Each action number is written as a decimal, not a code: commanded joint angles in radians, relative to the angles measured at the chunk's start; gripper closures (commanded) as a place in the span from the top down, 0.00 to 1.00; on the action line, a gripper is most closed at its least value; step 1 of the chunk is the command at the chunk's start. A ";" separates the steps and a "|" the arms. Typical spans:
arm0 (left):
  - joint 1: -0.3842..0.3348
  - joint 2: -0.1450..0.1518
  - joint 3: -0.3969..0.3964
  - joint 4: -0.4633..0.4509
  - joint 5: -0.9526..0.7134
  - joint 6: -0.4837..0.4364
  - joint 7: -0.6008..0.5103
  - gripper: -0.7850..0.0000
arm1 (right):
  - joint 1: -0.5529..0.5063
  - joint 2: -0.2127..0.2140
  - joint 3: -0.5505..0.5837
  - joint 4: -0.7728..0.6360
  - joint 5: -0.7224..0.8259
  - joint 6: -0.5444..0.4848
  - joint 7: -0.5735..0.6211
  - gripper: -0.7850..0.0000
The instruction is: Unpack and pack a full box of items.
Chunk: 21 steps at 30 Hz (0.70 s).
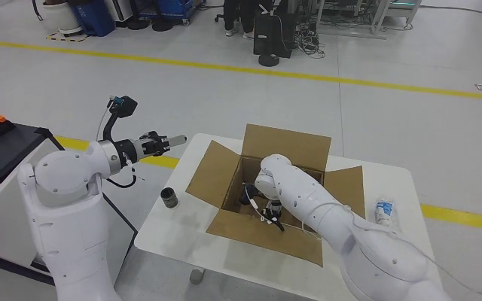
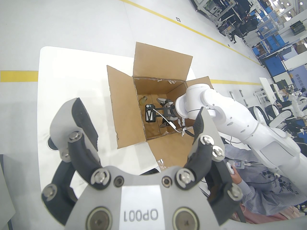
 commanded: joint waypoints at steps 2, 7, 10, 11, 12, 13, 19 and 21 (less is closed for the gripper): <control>0.000 0.000 0.000 0.000 0.000 0.000 0.000 1.00 | 0.000 0.000 0.000 0.000 0.000 0.000 0.000 1.00; 0.000 0.000 0.000 0.000 0.000 0.000 0.000 1.00 | 0.000 0.000 0.000 0.000 0.000 0.000 0.000 1.00; 0.000 0.000 0.000 0.000 0.000 0.000 0.000 1.00 | 0.042 0.032 0.000 -0.050 0.111 -0.110 -0.110 1.00; 0.000 0.000 0.000 0.000 0.000 0.000 0.000 1.00 | 0.057 0.046 0.000 -0.032 0.134 -0.097 -0.098 1.00; 0.000 0.000 0.000 0.000 0.000 0.000 0.000 1.00 | 0.057 0.046 0.000 -0.032 0.134 -0.097 -0.098 1.00; 0.000 0.000 0.000 0.000 0.000 0.000 0.000 1.00 | 0.057 0.046 0.000 -0.032 0.134 -0.097 -0.098 1.00; 0.000 0.000 0.000 0.000 0.000 0.000 0.000 1.00 | 0.057 0.046 0.000 -0.032 0.134 -0.097 -0.098 1.00; 0.000 0.000 0.000 0.000 0.000 0.000 0.000 1.00 | 0.057 0.046 0.000 -0.032 0.134 -0.097 -0.098 1.00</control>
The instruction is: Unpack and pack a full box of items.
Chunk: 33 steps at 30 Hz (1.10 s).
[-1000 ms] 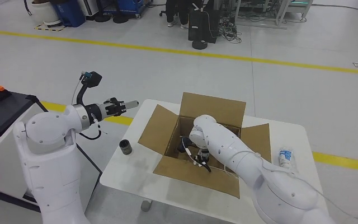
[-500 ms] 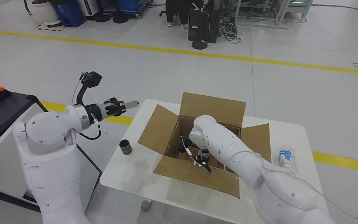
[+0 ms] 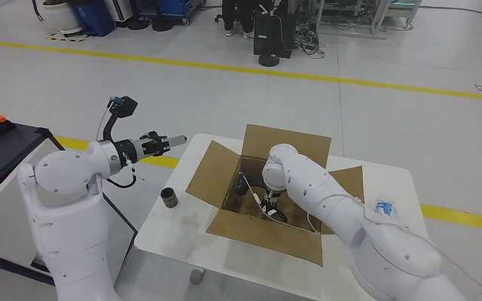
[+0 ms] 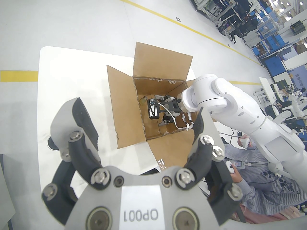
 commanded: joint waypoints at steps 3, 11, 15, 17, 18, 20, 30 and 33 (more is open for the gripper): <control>0.000 0.000 0.000 0.000 0.000 0.000 0.000 1.00 | 0.000 0.000 0.000 0.000 0.000 0.000 0.000 1.00; 0.000 0.000 0.000 0.000 0.000 0.000 0.000 1.00 | -0.020 0.017 0.010 -0.015 -0.015 -0.026 -0.026 1.00; 0.000 0.000 0.000 0.000 0.000 0.000 0.000 1.00 | -0.025 0.038 0.016 -0.044 -0.013 -0.049 -0.050 1.00; 0.000 0.000 0.000 0.000 0.000 0.000 0.000 1.00 | -0.024 0.051 0.019 -0.063 -0.014 -0.052 -0.052 1.00; 0.000 0.000 0.000 0.000 0.000 0.000 0.000 1.00 | -0.024 0.058 0.023 -0.074 -0.012 -0.052 -0.053 1.00; 0.000 0.000 0.000 0.000 0.000 0.000 0.000 1.00 | -0.025 0.073 0.027 -0.101 -0.010 -0.050 -0.051 1.00; 0.000 0.000 0.000 0.000 0.000 0.000 0.000 1.00 | -0.022 0.185 0.014 -0.324 0.048 0.000 -0.001 1.00; 0.000 0.000 0.000 0.000 0.000 0.000 0.000 1.00 | -0.021 0.226 0.009 -0.404 0.061 0.028 0.027 1.00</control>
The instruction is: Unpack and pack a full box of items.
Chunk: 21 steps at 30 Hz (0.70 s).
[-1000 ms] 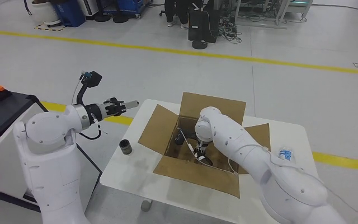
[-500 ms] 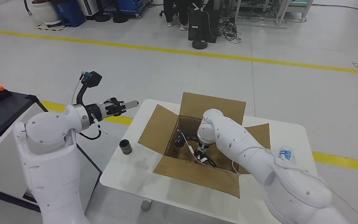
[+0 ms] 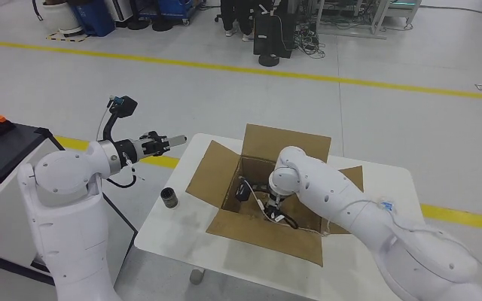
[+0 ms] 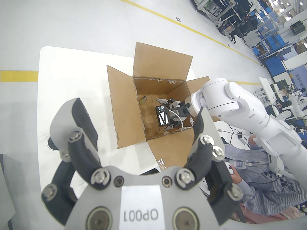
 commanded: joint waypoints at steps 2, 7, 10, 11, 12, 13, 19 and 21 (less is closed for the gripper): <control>0.000 0.000 0.000 0.000 0.000 0.000 0.000 1.00 | 0.000 0.039 -0.006 -0.076 0.016 0.025 0.025 1.00; 0.000 0.000 0.000 0.000 0.000 0.000 0.000 1.00 | -0.012 0.107 -0.010 -0.202 0.064 0.040 0.041 1.00; 0.000 0.000 0.000 0.000 0.000 0.000 0.000 1.00 | -0.016 0.146 -0.010 -0.267 0.078 0.049 0.049 1.00; 0.000 0.000 0.000 0.000 0.000 0.000 0.000 1.00 | -0.017 0.158 -0.010 -0.284 0.084 0.053 0.053 1.00; 0.000 0.000 0.000 0.000 0.000 0.000 0.000 1.00 | -0.018 0.169 -0.010 -0.305 0.091 0.054 0.054 1.00; 0.000 0.000 0.000 0.000 0.000 0.000 0.000 1.00 | -0.019 0.179 -0.010 -0.322 0.096 0.056 0.056 1.00; 0.000 0.000 0.000 0.000 0.000 0.000 0.000 1.00 | 0.004 0.225 -0.009 -0.352 0.074 0.091 0.091 1.00; 0.000 0.000 0.000 0.000 0.000 0.000 0.000 1.00 | 0.017 0.228 -0.006 -0.352 0.015 0.128 0.107 1.00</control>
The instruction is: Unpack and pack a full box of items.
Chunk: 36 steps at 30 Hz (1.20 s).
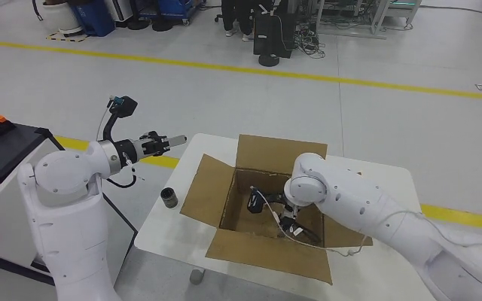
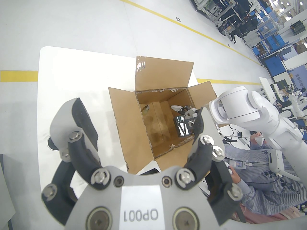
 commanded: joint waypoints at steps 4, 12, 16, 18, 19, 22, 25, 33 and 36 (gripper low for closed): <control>0.000 0.000 0.000 0.000 0.000 0.000 0.000 1.00 | 0.016 -0.013 -0.003 -0.003 -0.130 0.063 0.043 1.00; 0.000 0.000 0.000 0.000 0.000 0.000 0.000 1.00 | -0.005 -0.103 -0.003 0.089 -0.186 0.087 0.094 1.00; 0.000 0.000 0.000 0.000 0.000 0.000 0.000 1.00 | -0.019 -0.158 -0.003 0.172 -0.184 0.079 0.086 1.00; 0.000 0.000 0.000 0.000 0.000 0.000 0.000 1.00 | -0.025 -0.185 -0.003 0.217 -0.200 0.071 0.078 1.00; 0.000 0.000 0.000 0.000 0.000 0.000 0.000 1.00 | -0.027 -0.197 -0.003 0.239 -0.210 0.064 0.071 1.00; 0.000 0.000 0.000 0.000 0.000 0.000 0.000 1.00 | -0.036 -0.233 -0.003 0.302 -0.246 0.038 0.045 1.00; 0.000 0.000 0.000 0.000 0.000 0.000 0.000 1.00 | -0.049 -0.264 -0.003 0.357 -0.303 -0.012 -0.005 1.00; 0.000 0.000 0.000 0.000 0.000 0.000 0.000 1.00 | -0.057 -0.276 -0.003 0.382 -0.322 -0.055 -0.047 1.00; 0.000 0.000 0.000 0.000 0.000 0.000 0.000 1.00 | -0.057 -0.276 -0.003 0.382 -0.322 -0.055 -0.047 1.00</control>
